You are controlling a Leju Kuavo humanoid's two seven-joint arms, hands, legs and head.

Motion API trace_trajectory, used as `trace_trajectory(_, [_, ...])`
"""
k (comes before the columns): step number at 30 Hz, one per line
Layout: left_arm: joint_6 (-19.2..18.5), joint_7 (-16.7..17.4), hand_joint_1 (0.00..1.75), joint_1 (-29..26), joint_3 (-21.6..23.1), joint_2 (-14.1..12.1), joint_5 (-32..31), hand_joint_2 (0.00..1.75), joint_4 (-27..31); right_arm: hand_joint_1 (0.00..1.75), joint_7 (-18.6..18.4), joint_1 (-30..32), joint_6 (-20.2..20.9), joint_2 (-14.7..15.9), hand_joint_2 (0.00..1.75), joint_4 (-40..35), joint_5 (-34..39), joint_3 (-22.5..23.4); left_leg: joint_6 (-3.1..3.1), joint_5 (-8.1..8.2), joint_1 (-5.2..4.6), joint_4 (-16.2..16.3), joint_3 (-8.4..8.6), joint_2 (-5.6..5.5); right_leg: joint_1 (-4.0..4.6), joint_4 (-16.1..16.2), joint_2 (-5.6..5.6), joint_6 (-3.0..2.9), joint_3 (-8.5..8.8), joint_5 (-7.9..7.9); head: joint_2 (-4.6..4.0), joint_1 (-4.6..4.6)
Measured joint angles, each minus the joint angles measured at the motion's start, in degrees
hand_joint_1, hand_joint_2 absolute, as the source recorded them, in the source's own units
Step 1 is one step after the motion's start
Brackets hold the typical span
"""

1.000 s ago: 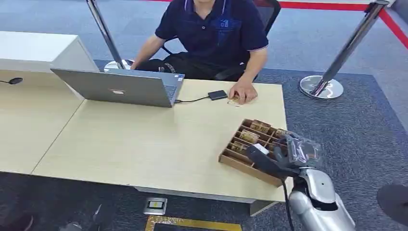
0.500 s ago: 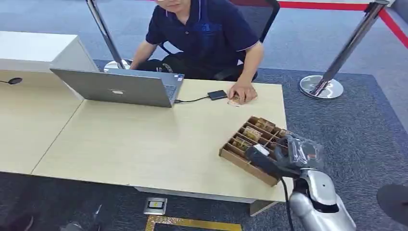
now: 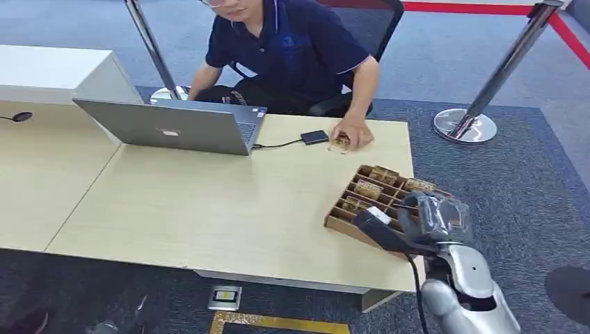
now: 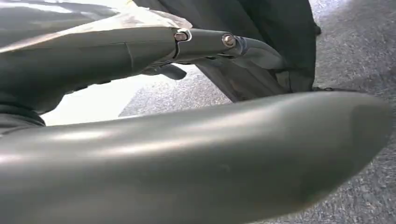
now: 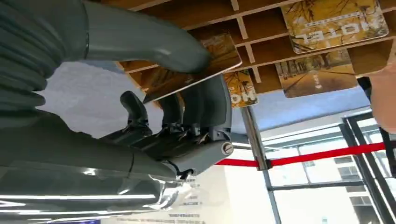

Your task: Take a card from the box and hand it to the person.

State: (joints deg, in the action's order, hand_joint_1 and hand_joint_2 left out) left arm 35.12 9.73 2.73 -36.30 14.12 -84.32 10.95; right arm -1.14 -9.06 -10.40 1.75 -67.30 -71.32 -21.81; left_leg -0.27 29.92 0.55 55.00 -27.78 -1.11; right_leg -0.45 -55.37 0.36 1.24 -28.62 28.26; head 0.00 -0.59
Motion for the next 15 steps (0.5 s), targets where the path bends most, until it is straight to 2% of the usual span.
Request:
trace_trajectory(7, [0.0,0.0,0.0,0.0,0.0,0.0,0.1,0.0,0.0,1.27,0.7,-1.5,-0.2,0.3,1.75,-2.6,0.0,-0.9,0.0,0.0,0.0,0.0,-0.01,0.0,0.0,0.0,0.0,0.0,0.0,0.0,0.0,0.02])
trace_trajectory(15, [0.0,0.0,0.0,0.1,0.0,0.0,-0.4,0.0,0.0,1.27,2.4,-8.8,0.0,-0.7,1.75,-3.6,2.1,-3.5,-0.01,-0.01,0.0,0.0,0.01,0.03,0.0,0.0,0.0,-0.01,0.0,-0.01,0.0,0.02])
